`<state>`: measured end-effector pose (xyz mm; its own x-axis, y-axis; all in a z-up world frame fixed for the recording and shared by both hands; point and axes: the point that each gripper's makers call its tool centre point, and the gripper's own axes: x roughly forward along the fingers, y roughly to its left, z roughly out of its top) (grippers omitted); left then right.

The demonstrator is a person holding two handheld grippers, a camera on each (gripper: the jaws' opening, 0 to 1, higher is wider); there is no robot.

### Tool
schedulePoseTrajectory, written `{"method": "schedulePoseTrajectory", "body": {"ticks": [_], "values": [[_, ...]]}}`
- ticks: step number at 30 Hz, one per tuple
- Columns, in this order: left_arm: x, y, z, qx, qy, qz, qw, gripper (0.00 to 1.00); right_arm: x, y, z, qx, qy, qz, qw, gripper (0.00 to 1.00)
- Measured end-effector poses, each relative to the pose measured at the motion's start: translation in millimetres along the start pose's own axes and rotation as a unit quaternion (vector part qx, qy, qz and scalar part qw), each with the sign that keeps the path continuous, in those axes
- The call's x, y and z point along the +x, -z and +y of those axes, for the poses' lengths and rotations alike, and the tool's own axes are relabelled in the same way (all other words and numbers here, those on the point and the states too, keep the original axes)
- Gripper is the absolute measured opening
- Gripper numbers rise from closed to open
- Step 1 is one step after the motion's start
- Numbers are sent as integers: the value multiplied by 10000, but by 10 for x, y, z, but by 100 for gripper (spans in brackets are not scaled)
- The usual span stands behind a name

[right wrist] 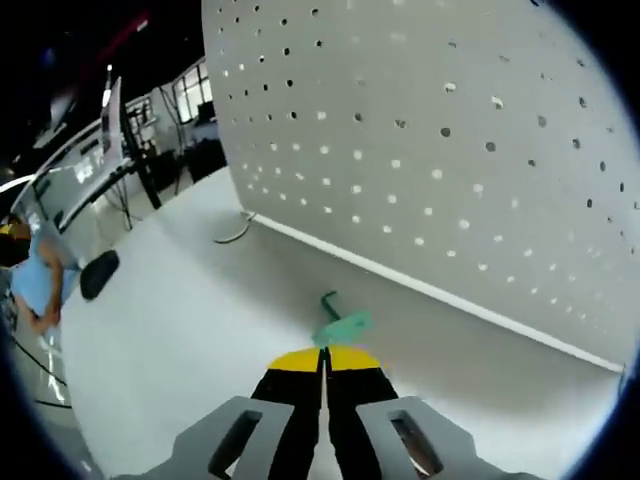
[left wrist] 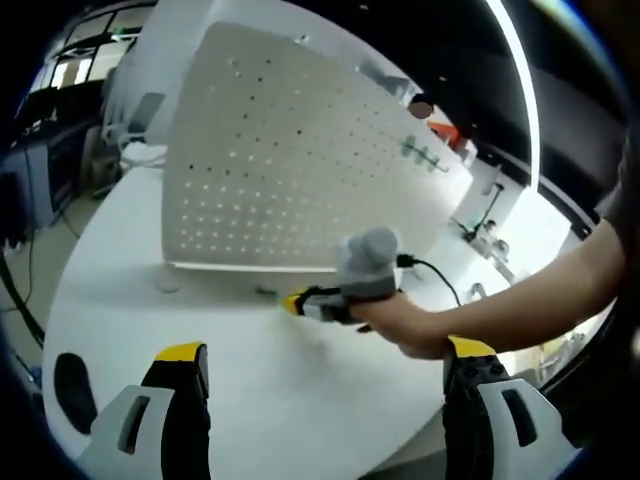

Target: Insert the hook assembly into the mounting plate slot until the hook locks in place.

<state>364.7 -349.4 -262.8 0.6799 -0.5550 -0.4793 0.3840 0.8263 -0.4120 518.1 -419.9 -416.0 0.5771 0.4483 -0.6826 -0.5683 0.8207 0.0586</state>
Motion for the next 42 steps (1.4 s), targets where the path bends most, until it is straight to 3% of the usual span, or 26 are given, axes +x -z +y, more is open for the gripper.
{"method": "schedulePoseTrajectory", "body": {"ticks": [2, 4, 7, 13, 29, 35, 39, 42], "values": [[6, -2, 1, 0, 9, -3, 10000, 99, -10, 12, -11, 586, 65, 51, 9983, 10], [13, -5, -4, -8, 17, -9, 10000, 99, 19, -53, 19, 563, 13, -26, 9984, 21], [11, -12, -4, 8, 27, 1, 10000, 99, 62, -115, 29, 322, 91, -74, 9994, 21], [-47, -25, 73, -12, -58, -22, 10000, 99, 151, -157, 19, 557, 91, -42, 9984, 21], [-44, 1, 136, -103, -130, -27, 9999, 99, 218, -143, -43, 316, 219, 58, 9992, 19], [-35, -13, 153, -101, -148, -23, 9998, 99, 224, -135, -168, 413, 371, 40, 9984, 14], [-17, -16, 144, -100, -131, -15, 9999, 99, 219, -146, -193, 218, 410, -8, 9989, 5], [-6, -17, 138, -95, -121, -11, 9999, 99, 222, -165, -204, 152, 422, -47, 9990, 5]]}}
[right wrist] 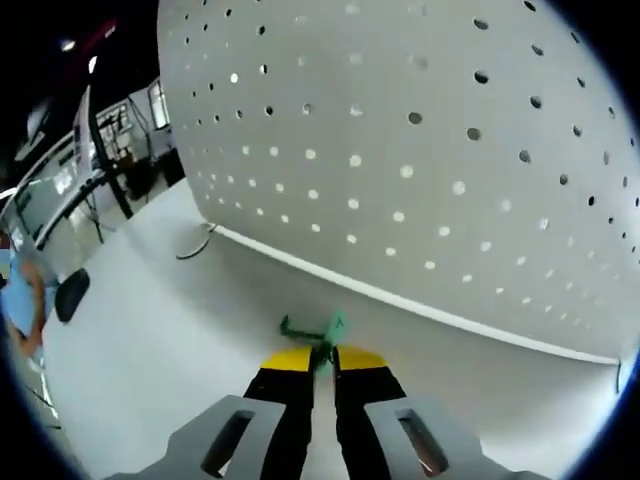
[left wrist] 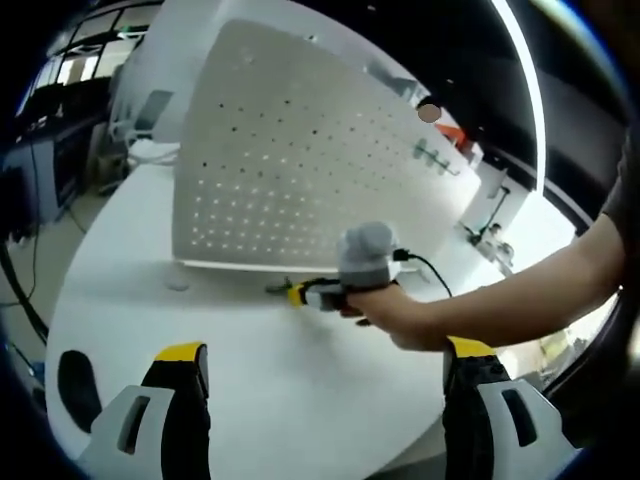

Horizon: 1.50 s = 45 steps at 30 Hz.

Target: Insert the hook assembly into the mounting plate slot until the hook locks in place.

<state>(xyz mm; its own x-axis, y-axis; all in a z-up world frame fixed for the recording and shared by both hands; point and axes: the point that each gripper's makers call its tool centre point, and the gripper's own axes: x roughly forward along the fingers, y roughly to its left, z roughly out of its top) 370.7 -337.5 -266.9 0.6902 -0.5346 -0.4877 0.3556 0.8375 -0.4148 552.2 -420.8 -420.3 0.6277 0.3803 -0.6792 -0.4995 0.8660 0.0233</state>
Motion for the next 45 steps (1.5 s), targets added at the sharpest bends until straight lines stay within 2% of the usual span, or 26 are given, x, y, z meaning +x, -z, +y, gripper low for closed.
{"method": "schedulePoseTrajectory", "body": {"ticks": [11, 19, 24, 36, 45], "values": [[24, 3, 29, -34, -2, 0, 10000, 99, 15, 2, -70, 8, 43, -9, 10000, 1], [27, -8, 13, -18, 17, -10, 10000, 99, -9, -33, -73, -220, 33, -63, 9997, 1], [23, -29, -1, 4, 27, -37, 10000, 99, -50, -66, -91, -205, 7, -98, 9997, 1], [-34, -104, -123, 104, 86, -139, 9998, 99, -301, -262, -189, -262, 52, -369, 9990, 1], [-116, -151, -286, 253, 165, -239, 9993, 99, -520, -318, -234, -320, 90, -472, 9983, 1]]}}
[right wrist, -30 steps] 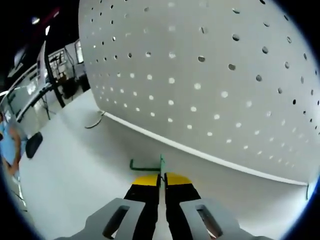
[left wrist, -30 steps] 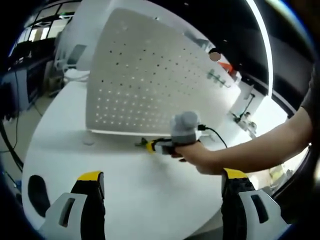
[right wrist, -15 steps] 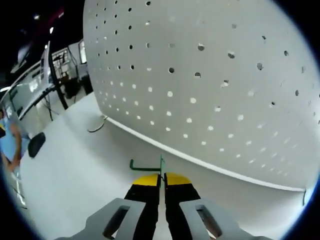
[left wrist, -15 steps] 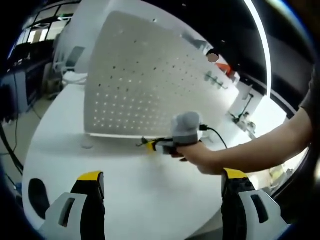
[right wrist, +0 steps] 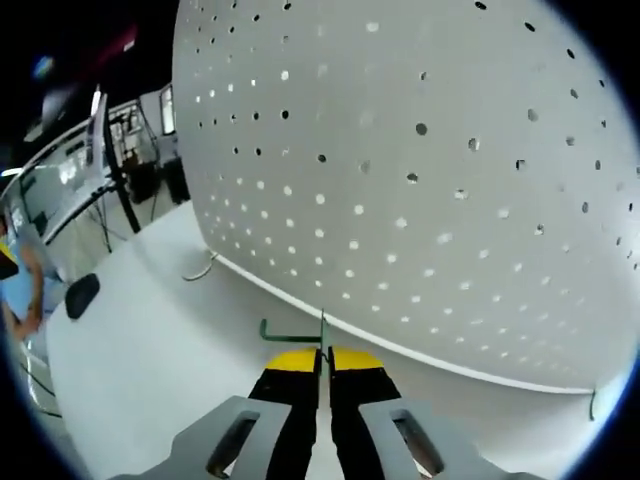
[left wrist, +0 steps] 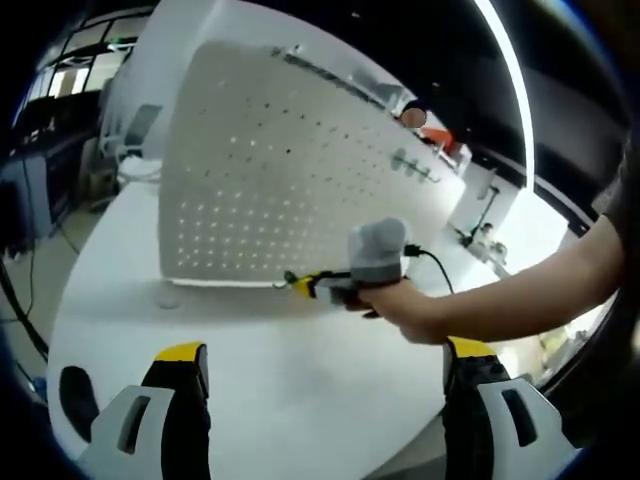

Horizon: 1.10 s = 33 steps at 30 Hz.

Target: Insert the hook assembly into the mounting plate slot until the hook locks in place.

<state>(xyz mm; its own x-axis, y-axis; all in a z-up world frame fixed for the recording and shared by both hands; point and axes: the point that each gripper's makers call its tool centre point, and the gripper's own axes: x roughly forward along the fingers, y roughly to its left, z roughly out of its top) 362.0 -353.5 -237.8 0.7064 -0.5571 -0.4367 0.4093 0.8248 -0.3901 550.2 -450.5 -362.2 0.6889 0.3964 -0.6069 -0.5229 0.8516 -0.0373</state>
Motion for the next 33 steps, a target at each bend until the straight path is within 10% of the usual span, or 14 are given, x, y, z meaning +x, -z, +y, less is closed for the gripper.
{"method": "schedulePoseTrajectory", "body": {"ticks": [33], "values": [[-468, -53, -531, 394, 30, -297, 9988, 99, -992, 209, -75, 496, 127, -235, 9984, 0]]}}
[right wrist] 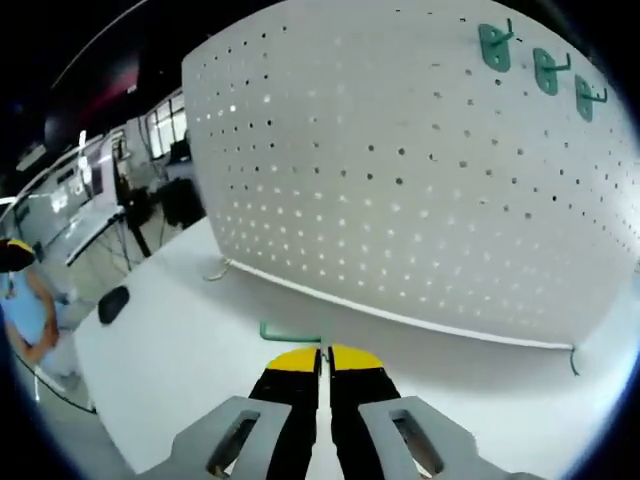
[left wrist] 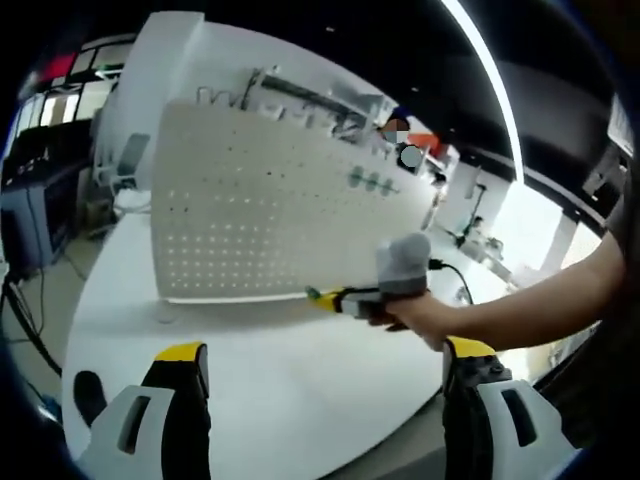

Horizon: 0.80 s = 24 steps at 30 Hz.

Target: Insert the hook assembly into the mounting plate slot until the hook locks in place.

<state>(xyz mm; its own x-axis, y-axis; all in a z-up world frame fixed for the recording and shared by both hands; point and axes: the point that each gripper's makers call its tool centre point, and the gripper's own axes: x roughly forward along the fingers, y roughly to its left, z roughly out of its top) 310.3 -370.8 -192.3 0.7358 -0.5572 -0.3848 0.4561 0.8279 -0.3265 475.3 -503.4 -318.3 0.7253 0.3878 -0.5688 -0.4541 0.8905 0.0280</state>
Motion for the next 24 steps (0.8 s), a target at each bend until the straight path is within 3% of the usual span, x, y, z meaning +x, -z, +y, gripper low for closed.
{"method": "schedulePoseTrajectory", "body": {"ticks": [12, 22, 24], "values": [[-160, 30, -170, 105, 11, -95, 9999, 98, -385, -20, 45, 3, -77, -237, 9997, 0], [-166, 77, -312, 181, 158, -33, 9997, 98, -743, 45, 54, 153, -157, -426, 9989, 0], [-163, 77, -330, 192, 180, -26, 9997, 98, -830, 64, 81, 340, -186, -460, 9982, 0]]}}
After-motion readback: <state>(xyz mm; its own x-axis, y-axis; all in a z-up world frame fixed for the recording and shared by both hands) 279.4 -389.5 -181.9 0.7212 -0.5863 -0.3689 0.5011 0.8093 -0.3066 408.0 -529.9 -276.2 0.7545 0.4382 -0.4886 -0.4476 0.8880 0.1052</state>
